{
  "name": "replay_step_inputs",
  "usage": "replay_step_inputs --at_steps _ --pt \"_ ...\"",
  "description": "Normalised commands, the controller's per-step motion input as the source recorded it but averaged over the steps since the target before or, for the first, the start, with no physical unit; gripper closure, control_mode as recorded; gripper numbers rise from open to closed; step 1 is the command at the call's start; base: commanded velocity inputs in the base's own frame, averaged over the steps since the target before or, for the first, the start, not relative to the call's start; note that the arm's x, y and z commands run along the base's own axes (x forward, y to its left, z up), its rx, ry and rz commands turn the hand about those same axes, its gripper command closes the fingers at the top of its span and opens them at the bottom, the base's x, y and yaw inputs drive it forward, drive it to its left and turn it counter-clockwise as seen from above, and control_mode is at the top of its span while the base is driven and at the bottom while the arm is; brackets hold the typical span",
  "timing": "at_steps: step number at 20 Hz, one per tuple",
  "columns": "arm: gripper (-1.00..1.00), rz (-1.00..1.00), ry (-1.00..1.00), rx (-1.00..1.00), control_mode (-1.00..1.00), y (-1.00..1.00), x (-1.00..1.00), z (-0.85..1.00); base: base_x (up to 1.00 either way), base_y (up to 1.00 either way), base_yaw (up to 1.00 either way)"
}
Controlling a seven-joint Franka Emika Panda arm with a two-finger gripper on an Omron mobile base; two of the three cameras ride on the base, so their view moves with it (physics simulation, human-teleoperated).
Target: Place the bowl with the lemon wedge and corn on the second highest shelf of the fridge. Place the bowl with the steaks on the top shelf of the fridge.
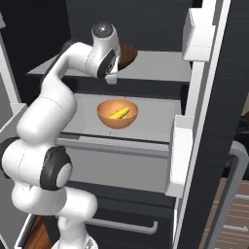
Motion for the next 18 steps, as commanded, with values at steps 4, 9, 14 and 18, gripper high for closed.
replay_step_inputs --at_steps 4,9,14,18 --pt "-1.00 -0.03 0.00 0.00 -1.00 0.15 0.10 0.00 0.00 0.00 0.00" --pt "-1.00 0.00 -0.12 0.00 -1.00 0.30 -0.70 0.27 0.00 0.00 0.00" --pt "-1.00 0.00 -0.21 0.00 -1.00 0.22 -1.00 0.20 0.00 0.00 0.00" --pt "-1.00 0.00 -0.20 0.00 -1.00 0.27 -1.00 -0.05 0.00 0.00 0.00"
